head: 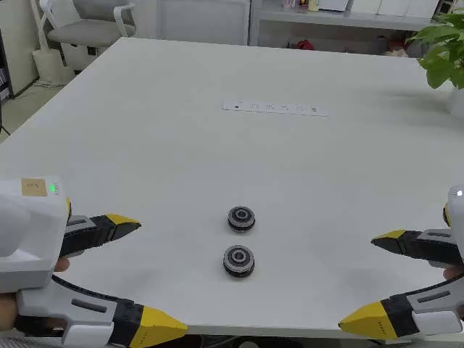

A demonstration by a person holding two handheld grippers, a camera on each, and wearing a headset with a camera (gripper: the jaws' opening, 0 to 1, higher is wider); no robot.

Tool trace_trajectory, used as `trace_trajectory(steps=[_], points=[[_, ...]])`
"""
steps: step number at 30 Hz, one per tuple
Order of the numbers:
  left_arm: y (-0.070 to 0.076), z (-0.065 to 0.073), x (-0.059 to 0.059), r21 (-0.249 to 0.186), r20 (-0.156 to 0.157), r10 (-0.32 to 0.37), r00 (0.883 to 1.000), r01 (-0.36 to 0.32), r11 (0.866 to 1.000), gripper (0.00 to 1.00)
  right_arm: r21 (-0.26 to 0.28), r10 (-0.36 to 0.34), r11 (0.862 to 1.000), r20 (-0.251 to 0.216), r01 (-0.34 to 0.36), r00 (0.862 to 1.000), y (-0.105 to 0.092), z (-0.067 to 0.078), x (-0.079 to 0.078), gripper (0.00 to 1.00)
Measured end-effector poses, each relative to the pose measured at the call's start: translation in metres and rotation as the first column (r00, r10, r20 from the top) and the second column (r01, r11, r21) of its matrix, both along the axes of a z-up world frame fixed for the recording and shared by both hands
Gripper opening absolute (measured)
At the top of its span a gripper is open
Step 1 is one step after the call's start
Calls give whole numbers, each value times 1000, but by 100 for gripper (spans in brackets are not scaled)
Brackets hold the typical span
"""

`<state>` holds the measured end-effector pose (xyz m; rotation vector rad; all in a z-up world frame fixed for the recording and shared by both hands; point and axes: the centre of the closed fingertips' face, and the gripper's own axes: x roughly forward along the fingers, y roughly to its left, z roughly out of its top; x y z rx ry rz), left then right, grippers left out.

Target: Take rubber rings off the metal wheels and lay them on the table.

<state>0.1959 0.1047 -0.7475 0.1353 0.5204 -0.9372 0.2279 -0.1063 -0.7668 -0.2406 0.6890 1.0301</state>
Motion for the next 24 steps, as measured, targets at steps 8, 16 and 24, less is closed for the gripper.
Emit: trace_trajectory(steps=[8,16,24], points=[[1,-1,-1,6,-6,1,1000,-1,1000,100,2,3,1000,-4,-3,1000,0,-1,-1,96],[-1,-2,-3,7,-12,-10,1000,10,1000,100,9,-8,1000,-3,8,1000,-1,0,1,95],[-2,-2,-2,2,-13,-12,1000,12,1000,100,6,-10,1000,-10,10,1000,-2,-1,1,95]])
